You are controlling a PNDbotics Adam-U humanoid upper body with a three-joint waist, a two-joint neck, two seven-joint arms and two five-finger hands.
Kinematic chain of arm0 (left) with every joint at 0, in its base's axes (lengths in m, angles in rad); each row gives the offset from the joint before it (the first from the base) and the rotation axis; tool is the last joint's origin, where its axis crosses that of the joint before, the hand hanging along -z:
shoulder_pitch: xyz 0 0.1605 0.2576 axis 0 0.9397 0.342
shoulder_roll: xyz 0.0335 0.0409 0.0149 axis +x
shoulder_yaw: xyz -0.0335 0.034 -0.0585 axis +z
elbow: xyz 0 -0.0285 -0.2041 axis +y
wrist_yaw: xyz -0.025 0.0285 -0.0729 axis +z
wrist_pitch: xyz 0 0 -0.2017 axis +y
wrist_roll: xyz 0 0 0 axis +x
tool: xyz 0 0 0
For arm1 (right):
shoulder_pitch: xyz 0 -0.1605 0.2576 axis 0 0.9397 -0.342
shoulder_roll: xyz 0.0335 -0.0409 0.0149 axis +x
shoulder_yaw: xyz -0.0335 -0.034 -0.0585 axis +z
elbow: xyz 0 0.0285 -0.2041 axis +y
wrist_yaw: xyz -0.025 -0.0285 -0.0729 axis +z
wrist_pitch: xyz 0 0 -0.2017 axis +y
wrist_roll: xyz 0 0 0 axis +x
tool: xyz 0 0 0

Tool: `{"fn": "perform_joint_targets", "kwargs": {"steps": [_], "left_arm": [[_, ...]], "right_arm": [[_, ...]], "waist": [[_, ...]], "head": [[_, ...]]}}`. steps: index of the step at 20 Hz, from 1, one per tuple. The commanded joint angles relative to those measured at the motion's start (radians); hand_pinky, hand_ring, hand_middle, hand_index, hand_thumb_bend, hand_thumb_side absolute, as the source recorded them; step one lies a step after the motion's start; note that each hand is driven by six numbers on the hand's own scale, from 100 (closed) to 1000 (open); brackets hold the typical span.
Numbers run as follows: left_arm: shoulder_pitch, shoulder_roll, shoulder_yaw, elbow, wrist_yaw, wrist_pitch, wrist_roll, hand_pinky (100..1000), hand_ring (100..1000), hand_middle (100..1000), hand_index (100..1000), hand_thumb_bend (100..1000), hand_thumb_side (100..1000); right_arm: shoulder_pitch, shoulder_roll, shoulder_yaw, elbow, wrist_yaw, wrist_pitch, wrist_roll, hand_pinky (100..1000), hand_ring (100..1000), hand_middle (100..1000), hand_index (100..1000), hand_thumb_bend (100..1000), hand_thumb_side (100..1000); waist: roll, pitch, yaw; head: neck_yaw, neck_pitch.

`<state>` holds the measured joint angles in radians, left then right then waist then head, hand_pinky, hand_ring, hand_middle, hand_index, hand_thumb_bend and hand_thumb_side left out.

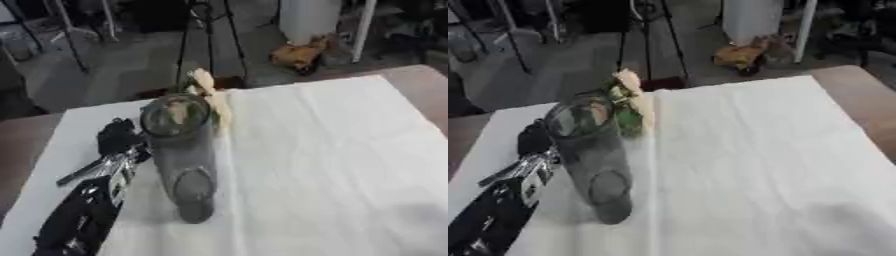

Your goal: Arrange flowers into the vase.

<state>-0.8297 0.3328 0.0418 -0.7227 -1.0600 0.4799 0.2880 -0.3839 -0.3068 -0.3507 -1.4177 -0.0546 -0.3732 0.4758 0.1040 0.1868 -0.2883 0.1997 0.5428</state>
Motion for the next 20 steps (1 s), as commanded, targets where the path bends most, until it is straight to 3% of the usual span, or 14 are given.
{"fn": "perform_joint_targets", "kwargs": {"steps": [1, 2, 10, 20], "left_arm": [[-0.024, 0.029, 0.008, -0.004, 0.01, 0.002, 0.015, 530, 681, 576, 730, 406, 266], [-0.025, 0.033, 0.009, -0.011, 0.006, 0.003, 0.022, 593, 709, 600, 735, 426, 243], [-0.026, 0.04, 0.006, -0.028, -0.014, -0.013, 0.107, 625, 707, 593, 726, 455, 212], [-0.019, 0.032, 0.0, -0.002, -0.033, -0.034, 0.05, 640, 715, 602, 727, 453, 224]], "right_arm": [[-0.015, -0.032, -0.003, -0.007, -0.007, -0.003, 0.005, 655, 958, 391, 705, 481, 566], [-0.015, -0.033, -0.003, -0.007, -0.007, -0.004, 0.006, 655, 958, 391, 705, 481, 566], [-0.016, -0.031, -0.003, -0.01, -0.008, -0.002, 0.01, 655, 958, 392, 705, 480, 566], [-0.016, -0.032, -0.005, -0.008, -0.01, -0.004, 0.013, 655, 959, 391, 705, 482, 565]], "waist": [[0.009, 0.002, -0.001], [0.01, 0.003, -0.001], [0.01, 0.002, 0.005], [0.01, 0.005, -0.001]], "head": [[0.001, -0.014], [0.0, -0.014], [-0.001, -0.014], [-0.008, -0.018]]}}
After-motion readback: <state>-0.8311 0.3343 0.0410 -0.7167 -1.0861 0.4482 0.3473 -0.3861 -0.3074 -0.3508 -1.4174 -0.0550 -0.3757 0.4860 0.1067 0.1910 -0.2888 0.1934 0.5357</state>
